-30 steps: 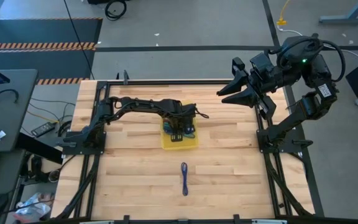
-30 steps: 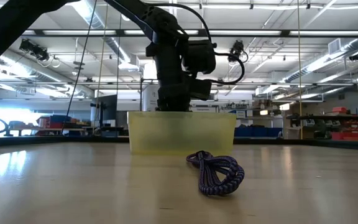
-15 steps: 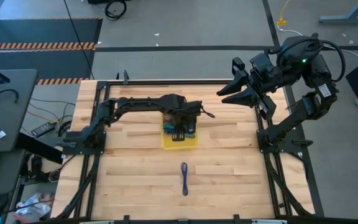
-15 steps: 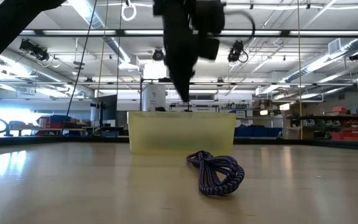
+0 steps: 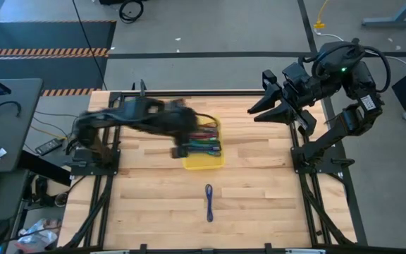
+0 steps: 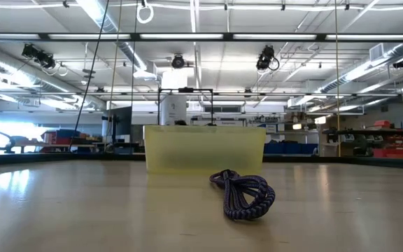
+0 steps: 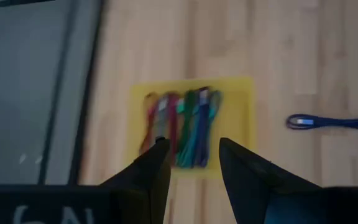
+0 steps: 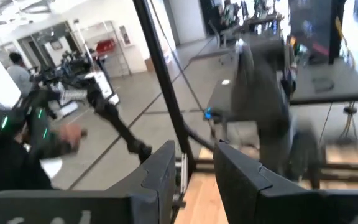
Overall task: Pick and place USB-C Cables
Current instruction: Put the dark blue charger cable into the yellow bin
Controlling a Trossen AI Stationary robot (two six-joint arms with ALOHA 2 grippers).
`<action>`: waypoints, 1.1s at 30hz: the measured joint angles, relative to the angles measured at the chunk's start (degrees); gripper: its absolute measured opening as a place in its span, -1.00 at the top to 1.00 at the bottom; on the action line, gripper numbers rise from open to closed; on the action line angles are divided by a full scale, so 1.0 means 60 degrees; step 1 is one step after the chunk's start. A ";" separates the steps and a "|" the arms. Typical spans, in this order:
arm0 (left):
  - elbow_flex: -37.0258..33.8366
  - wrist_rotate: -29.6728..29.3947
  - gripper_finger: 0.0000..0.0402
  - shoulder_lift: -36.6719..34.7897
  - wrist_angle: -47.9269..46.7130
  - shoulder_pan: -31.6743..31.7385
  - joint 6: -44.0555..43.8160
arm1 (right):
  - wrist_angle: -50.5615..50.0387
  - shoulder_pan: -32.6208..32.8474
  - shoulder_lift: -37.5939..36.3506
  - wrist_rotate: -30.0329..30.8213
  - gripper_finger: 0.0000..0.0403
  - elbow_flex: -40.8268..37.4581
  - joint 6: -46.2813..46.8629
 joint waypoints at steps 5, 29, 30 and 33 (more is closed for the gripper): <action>-0.0080 -0.1843 0.29 -0.1601 -0.1203 -0.1066 -0.2212 | -0.1310 0.0002 -0.0004 0.0108 0.43 0.0004 0.0282; -0.6506 -0.5013 0.29 -0.7501 -0.1201 -0.4920 -0.6547 | -0.0047 0.2676 0.0178 0.4347 0.43 -0.7207 0.8953; -0.6665 -0.4971 0.29 -0.7614 -0.1187 -0.4917 -0.6474 | 0.0880 0.2762 0.0182 0.4357 0.43 -0.7774 0.9357; -0.6868 -0.4598 0.29 -0.7908 -0.1181 -0.4917 -0.6185 | 0.3707 0.2963 0.0313 0.4416 0.43 -0.9383 1.0484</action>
